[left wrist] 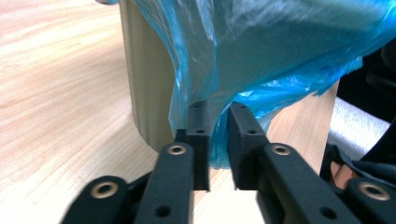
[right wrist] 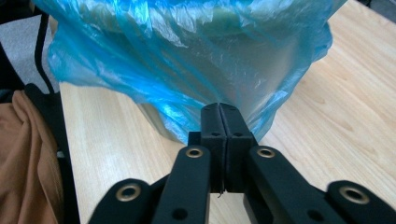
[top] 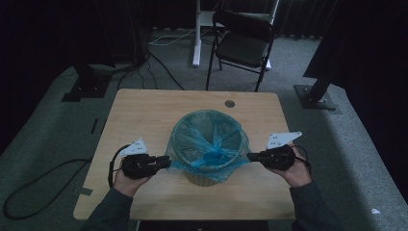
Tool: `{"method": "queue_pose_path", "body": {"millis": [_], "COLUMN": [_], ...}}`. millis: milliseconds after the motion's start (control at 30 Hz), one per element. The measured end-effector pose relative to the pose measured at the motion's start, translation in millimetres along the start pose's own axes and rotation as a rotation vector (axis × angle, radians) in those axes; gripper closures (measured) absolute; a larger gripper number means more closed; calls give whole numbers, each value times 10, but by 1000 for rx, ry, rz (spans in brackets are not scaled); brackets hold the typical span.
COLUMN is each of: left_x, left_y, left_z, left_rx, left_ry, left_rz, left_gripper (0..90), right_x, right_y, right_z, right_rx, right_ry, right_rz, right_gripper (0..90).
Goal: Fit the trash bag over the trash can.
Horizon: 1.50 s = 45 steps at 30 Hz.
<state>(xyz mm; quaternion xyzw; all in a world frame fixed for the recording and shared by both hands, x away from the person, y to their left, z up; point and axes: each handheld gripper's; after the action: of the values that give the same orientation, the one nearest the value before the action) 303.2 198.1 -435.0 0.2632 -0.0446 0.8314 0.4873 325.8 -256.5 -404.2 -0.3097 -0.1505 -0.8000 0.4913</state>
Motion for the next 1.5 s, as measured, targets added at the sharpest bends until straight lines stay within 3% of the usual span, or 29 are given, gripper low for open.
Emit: {"method": "queue_pose_path", "body": {"millis": [33,167,333,500,700,933,1067,1133,1167,1200,1367,1500], "left_x": [22,105,201,266,187,7,-51,-44,-36,-32,-24,-38], "left_y": [0,14,29,22,-13,-90,-105,-121,-132,-143,-196,-229], "left_z": [9,58,133,251,407,507,527,532,534,536,562,585], "left_rx": [3,4,2,-1,-6,19,34,44,51,58,71,76], "left_ry": [12,53,109,155,161,150,137,145,150,156,172,173], "left_rz": [-6,-18,-33,-22,-1,24,43,52,53,55,60,67], "left_gripper": [672,598,560,533,506,498,557,598,668,668,796,858], "right_x": [30,104,178,235,218,131,50,-12,-68,-68,-129,-102], "right_y": [6,16,23,44,95,173,242,266,290,290,336,373], "right_z": [8,29,61,134,294,436,524,562,585,585,583,562], "right_rx": [-6,-13,-19,-37,-56,-72,-103,-107,-115,-115,-140,-161], "right_ry": [21,50,89,133,187,208,218,208,196,196,182,203], "right_rz": [-10,-13,-11,-17,-35,-55,-44,-48,-55,-55,-85,-69], "right_gripper": [815,731,684,667,645,635,635,636,651,651,761,856]}}
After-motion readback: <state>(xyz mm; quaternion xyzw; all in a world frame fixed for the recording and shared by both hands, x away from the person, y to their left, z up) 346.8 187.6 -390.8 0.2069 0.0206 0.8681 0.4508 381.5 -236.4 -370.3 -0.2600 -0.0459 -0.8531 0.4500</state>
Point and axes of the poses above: each handheld gripper's, and its own axes: x roughly backward along the jaws, z roughly out of its top, y roughly to its right, and after that the axes turned 3 degrees about -x, right-handed
